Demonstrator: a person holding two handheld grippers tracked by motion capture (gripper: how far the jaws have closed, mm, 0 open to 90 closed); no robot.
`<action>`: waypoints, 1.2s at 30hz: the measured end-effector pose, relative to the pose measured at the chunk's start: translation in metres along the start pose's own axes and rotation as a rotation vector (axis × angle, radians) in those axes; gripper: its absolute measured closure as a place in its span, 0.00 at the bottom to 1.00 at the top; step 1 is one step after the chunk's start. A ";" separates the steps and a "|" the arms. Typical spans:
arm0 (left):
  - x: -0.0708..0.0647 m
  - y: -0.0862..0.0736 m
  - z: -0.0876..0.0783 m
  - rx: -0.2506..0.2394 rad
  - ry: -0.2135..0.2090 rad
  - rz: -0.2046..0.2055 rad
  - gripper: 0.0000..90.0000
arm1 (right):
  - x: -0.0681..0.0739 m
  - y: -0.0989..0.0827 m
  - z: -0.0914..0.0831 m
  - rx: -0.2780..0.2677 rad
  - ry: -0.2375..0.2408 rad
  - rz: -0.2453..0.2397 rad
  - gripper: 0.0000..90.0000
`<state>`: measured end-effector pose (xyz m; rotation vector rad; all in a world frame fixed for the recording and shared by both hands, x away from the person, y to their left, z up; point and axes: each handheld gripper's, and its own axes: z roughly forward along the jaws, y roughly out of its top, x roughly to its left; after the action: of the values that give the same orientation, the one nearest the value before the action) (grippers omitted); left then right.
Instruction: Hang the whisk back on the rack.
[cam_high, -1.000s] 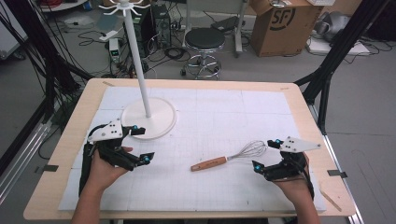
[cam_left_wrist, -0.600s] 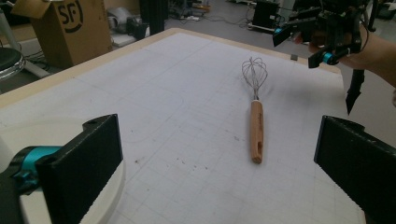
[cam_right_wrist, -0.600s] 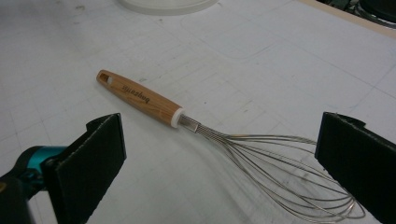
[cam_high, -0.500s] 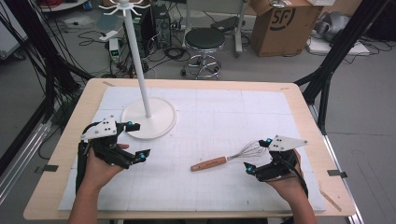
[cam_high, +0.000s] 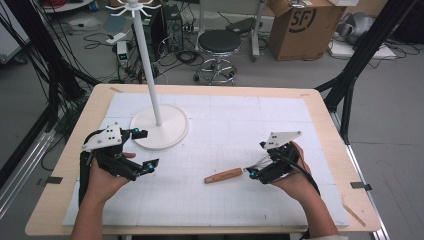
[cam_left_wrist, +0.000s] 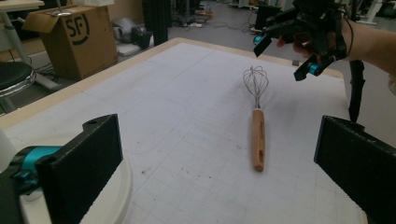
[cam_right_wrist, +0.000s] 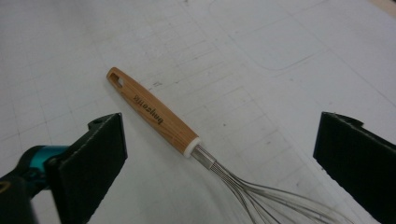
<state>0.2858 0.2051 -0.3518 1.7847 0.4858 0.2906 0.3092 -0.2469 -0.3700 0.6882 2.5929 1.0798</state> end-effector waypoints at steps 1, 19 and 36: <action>0.000 0.000 0.000 0.000 0.001 0.001 0.02 | 0.000 0.003 0.004 0.019 0.011 -0.005 0.04; 0.001 -0.002 -0.001 0.005 0.013 -0.004 0.02 | 0.007 0.021 0.073 0.396 0.164 -0.220 0.39; 0.000 -0.002 0.002 0.007 0.006 0.001 0.02 | 0.010 0.020 0.084 0.488 0.202 -0.199 0.76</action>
<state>0.2864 0.2042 -0.3540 1.7911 0.4910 0.2954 0.3399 -0.1791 -0.4141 0.4126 3.0562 0.4774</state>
